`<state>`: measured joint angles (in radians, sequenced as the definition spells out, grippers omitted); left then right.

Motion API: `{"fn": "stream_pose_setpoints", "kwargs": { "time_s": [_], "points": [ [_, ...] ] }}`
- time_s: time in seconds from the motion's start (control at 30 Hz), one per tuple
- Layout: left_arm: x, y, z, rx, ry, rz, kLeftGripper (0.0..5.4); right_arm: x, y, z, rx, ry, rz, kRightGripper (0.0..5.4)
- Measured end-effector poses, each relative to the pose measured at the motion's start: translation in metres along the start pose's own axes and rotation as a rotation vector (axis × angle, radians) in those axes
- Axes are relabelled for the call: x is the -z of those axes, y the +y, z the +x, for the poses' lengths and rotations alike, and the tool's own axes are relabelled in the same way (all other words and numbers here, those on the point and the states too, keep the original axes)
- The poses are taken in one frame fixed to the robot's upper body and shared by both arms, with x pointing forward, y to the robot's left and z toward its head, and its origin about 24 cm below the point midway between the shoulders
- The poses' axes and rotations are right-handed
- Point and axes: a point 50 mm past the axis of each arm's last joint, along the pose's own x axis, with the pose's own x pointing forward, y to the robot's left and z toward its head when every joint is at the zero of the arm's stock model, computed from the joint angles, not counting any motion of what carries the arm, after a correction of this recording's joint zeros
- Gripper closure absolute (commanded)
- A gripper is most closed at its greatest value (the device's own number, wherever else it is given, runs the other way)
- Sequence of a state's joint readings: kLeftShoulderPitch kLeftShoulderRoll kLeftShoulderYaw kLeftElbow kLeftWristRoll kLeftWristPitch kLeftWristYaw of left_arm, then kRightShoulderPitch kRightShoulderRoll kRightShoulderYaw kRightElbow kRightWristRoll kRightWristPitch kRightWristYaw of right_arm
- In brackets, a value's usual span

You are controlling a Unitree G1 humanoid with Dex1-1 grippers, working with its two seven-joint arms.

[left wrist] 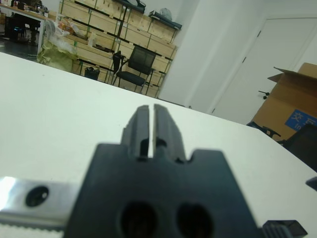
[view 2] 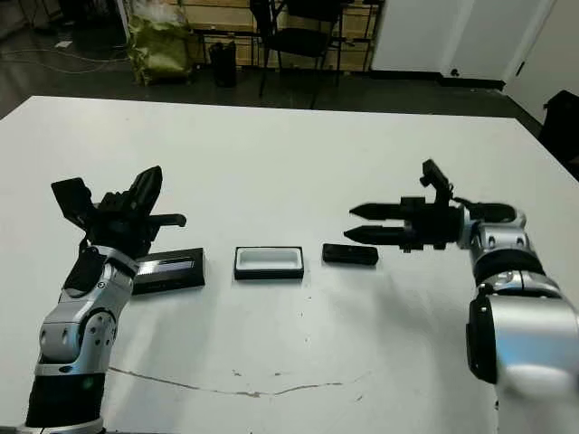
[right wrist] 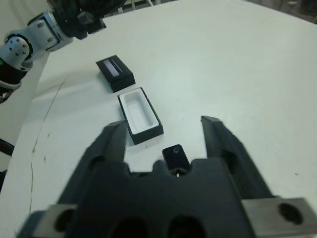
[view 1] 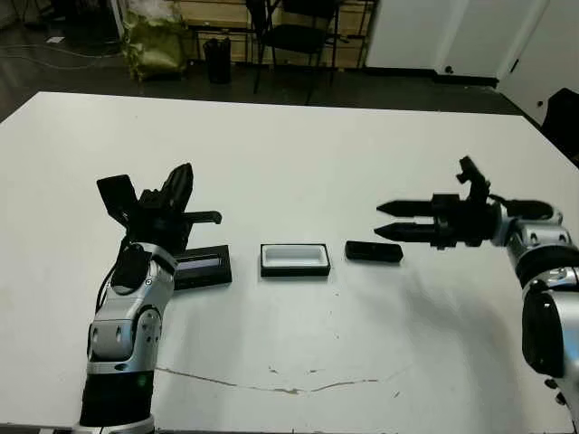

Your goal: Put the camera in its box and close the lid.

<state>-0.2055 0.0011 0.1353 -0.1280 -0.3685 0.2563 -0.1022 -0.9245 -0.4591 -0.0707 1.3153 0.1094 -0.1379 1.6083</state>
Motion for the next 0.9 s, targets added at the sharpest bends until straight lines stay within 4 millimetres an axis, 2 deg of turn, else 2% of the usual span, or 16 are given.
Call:
{"fn": "stream_pose_setpoints", "kwargs": {
  "time_s": [0.2,0.23,0.4,0.73,0.83,0.9],
  "points": [
    [0.000,0.000,0.000,0.000,0.004,0.000,5.40,0.004,-0.001,-0.001,0.034,0.079,-0.040,0.12],
    [0.000,0.000,0.000,0.000,0.004,0.000,5.40,0.006,-0.001,-0.002,0.038,0.107,-0.051,0.04],
    [0.000,0.000,0.000,0.000,0.004,0.000,5.40,0.021,0.000,-0.002,0.054,0.266,-0.081,0.04],
    [0.000,0.000,0.000,-0.003,0.002,0.000,5.40,0.032,0.000,-0.001,0.086,0.377,-0.067,0.04],
    [0.000,0.000,0.000,-0.003,0.001,0.001,5.40,0.032,0.000,-0.002,0.074,0.371,-0.031,0.30],
    [0.000,0.000,0.000,-0.004,0.000,0.001,5.40,0.028,-0.001,-0.001,0.068,0.393,-0.038,0.74]
  ]
}}
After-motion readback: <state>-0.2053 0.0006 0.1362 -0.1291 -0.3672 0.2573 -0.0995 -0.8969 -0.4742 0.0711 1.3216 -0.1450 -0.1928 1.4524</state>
